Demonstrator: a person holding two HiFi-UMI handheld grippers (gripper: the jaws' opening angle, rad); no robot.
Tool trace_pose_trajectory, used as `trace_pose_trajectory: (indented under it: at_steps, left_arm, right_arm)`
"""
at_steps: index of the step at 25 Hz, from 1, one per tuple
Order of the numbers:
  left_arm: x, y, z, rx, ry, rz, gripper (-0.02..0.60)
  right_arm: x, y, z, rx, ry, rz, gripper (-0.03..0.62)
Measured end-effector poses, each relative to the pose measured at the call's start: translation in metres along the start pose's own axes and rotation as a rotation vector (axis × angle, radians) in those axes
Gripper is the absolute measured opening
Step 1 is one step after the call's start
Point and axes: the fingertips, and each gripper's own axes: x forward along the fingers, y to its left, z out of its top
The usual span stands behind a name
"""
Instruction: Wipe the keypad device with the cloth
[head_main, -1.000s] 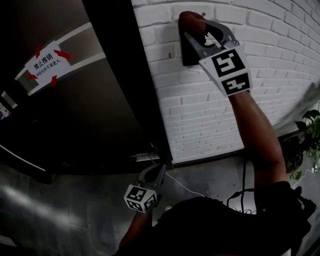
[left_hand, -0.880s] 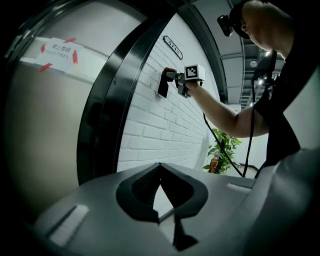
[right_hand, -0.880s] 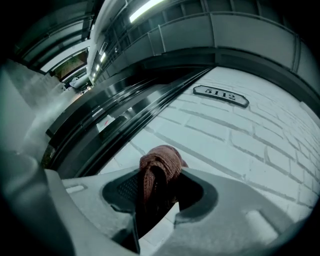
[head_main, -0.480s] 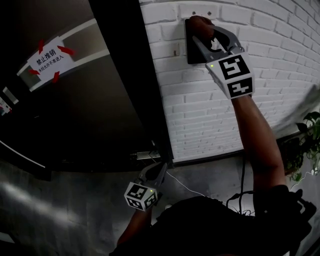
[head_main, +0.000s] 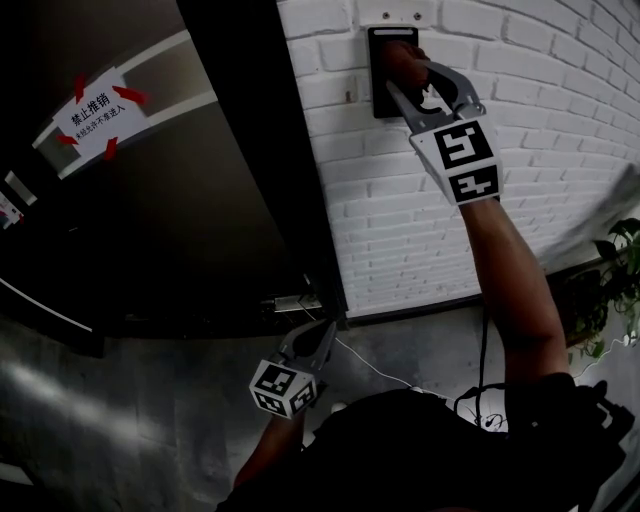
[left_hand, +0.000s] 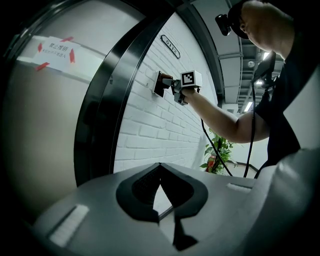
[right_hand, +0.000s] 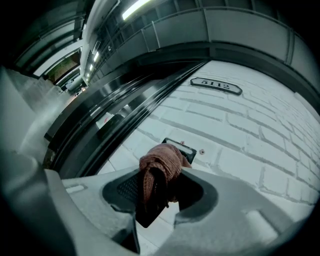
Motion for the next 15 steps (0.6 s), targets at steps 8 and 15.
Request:
trace_pose_trajectory:
  at_steps: [8,15]
  left_arm:
    - [-0.001,-0.002,0.001,-0.005,0.004,0.002,0.017]
    - [-0.003,0.001,-0.001,-0.004,-0.002,0.012,0.017]
  right_arm:
    - [-0.006,0.014,-0.02,0.013,0.033,0.019,0.146]
    - [-0.01,0.023,-0.034,0.03,0.057,0.031,0.146]
